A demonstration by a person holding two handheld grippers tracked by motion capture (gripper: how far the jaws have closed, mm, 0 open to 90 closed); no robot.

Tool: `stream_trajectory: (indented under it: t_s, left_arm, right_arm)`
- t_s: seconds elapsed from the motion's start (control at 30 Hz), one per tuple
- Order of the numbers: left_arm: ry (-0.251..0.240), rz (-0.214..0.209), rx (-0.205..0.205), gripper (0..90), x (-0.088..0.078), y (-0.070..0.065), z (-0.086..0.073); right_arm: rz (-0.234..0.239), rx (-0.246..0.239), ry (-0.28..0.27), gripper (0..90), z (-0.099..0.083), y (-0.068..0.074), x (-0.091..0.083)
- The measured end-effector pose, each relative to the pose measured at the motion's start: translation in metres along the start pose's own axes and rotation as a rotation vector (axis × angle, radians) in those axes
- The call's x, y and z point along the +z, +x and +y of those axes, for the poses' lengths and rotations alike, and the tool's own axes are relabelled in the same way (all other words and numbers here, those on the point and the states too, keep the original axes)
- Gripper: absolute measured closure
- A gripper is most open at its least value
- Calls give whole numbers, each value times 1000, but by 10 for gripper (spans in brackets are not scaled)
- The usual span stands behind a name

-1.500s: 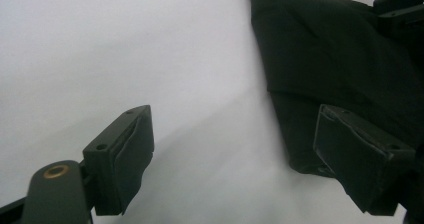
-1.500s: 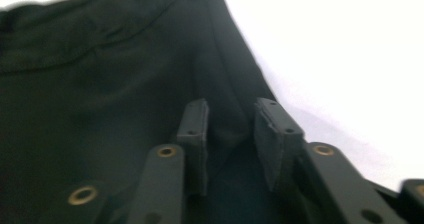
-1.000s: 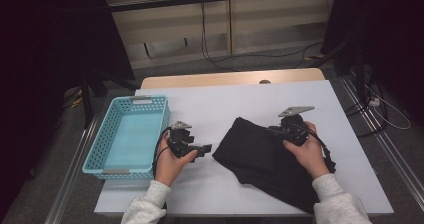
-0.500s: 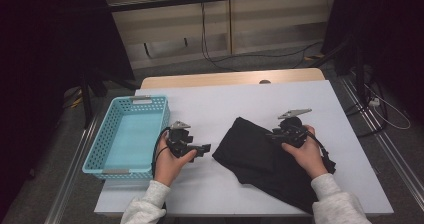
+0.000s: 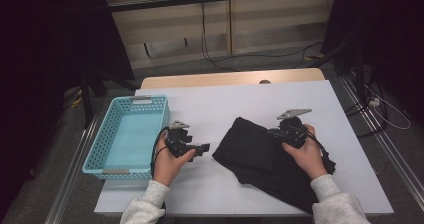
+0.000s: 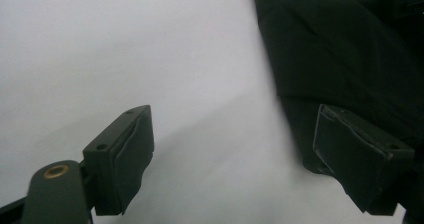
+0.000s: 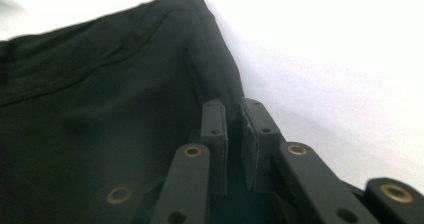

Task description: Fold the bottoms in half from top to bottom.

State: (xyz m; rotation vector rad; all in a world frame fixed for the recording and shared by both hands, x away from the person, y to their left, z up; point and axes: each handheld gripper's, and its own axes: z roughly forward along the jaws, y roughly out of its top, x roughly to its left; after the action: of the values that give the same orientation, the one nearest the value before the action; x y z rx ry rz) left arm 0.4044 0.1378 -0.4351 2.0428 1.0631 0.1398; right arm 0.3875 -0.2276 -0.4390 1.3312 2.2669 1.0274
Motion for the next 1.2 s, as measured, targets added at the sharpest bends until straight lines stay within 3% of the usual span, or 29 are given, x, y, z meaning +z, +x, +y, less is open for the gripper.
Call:
stream_trajectory:
  t_s: [0.3, 0.67, 1.03, 1.2]
  left_arm:
    - [0, -1, -3, 168, 0, 0, 0]
    - [4, -2, 0, 169, 0, 0, 0]
    - [-2, -3, 2, 169, -2, 1, 1]
    - [-7, -3, -3, 169, -2, 0, 1]
  right_arm:
    - [12, 26, -34, 810, 4, -2, -5]
    - [9, 6, -49, 831, 7, 2, -7]
    - [36, 55, -43, 874, 3, -2, -15]
    - [71, 80, -80, 900, 2, -5, -25]
